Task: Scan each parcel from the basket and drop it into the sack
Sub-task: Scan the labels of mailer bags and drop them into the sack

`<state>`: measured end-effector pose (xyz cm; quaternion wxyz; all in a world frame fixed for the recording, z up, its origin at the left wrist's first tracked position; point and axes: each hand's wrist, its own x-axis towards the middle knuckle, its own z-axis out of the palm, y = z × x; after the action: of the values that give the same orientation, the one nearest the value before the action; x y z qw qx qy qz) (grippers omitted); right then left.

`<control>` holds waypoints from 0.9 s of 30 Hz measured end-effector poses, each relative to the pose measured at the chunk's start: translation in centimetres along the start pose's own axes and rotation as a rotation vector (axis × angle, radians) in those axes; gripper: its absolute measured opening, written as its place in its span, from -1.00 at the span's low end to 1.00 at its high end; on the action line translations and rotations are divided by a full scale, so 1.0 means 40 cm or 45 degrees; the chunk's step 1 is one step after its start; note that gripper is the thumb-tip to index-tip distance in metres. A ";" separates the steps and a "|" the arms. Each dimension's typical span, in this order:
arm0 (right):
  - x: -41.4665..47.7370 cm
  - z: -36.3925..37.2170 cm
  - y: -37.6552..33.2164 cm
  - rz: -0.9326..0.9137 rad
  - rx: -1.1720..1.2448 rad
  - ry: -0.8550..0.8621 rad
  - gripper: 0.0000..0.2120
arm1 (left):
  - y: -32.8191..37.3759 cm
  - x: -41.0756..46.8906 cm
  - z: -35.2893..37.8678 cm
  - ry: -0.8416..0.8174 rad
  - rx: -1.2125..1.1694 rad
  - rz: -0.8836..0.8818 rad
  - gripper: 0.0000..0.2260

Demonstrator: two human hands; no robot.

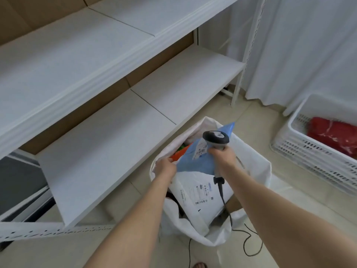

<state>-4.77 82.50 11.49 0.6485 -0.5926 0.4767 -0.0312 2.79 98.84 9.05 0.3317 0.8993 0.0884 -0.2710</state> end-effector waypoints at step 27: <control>0.045 0.087 0.034 0.198 -0.069 -0.391 -0.86 | 0.002 0.042 -0.038 -0.219 0.002 -0.034 -0.68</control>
<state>-2.24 84.37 8.80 0.6979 -0.5690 0.4172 0.1228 4.89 99.74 9.14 0.3336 0.8716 0.0714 -0.3519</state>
